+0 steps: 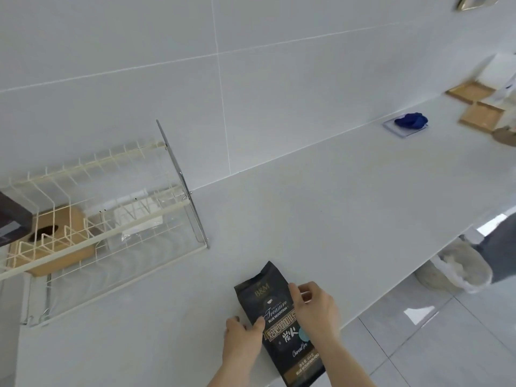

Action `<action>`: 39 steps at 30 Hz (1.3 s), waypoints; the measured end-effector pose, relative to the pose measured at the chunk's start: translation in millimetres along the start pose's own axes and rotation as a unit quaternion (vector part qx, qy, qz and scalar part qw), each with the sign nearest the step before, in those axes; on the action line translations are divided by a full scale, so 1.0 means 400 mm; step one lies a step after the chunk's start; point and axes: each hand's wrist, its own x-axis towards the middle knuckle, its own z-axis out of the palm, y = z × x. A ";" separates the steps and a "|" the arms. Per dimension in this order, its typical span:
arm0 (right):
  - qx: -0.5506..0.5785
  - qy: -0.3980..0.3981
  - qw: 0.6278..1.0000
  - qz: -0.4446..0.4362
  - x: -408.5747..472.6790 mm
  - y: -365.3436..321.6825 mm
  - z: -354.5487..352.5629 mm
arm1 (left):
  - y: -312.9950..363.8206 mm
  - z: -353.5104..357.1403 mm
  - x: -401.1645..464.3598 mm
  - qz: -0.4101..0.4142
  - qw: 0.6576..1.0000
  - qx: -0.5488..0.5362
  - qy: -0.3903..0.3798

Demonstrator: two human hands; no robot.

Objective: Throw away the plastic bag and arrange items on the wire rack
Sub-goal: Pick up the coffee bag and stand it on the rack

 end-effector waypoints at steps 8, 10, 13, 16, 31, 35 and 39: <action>-0.086 -0.012 0.995 -0.045 -0.037 -0.021 0.029 | -0.083 0.087 0.079 -0.010 0.995 -0.086 -0.057; -0.083 -0.024 0.996 -0.037 -0.039 -0.040 0.033 | -0.058 0.077 0.057 -0.003 0.995 -0.078 -0.063; -0.068 -0.054 0.996 -0.035 -0.039 -0.078 0.033 | 0.000 0.038 -0.003 0.031 0.995 -0.076 -0.054; -0.044 -0.060 0.996 -0.041 -0.047 -0.129 0.023 | 0.066 -0.009 -0.056 0.070 0.995 -0.058 -0.035; 0.114 0.078 0.970 -0.200 -0.108 -0.586 -0.266 | 0.490 -0.298 -0.241 0.387 0.913 -0.021 0.124; 0.135 0.103 0.952 -0.255 -0.143 -0.712 -0.349 | 0.597 -0.386 -0.301 0.441 0.884 -0.051 0.145; 0.151 0.072 0.936 -0.311 -0.174 -0.840 -0.357 | 0.651 -0.510 -0.333 0.457 0.865 -0.074 0.192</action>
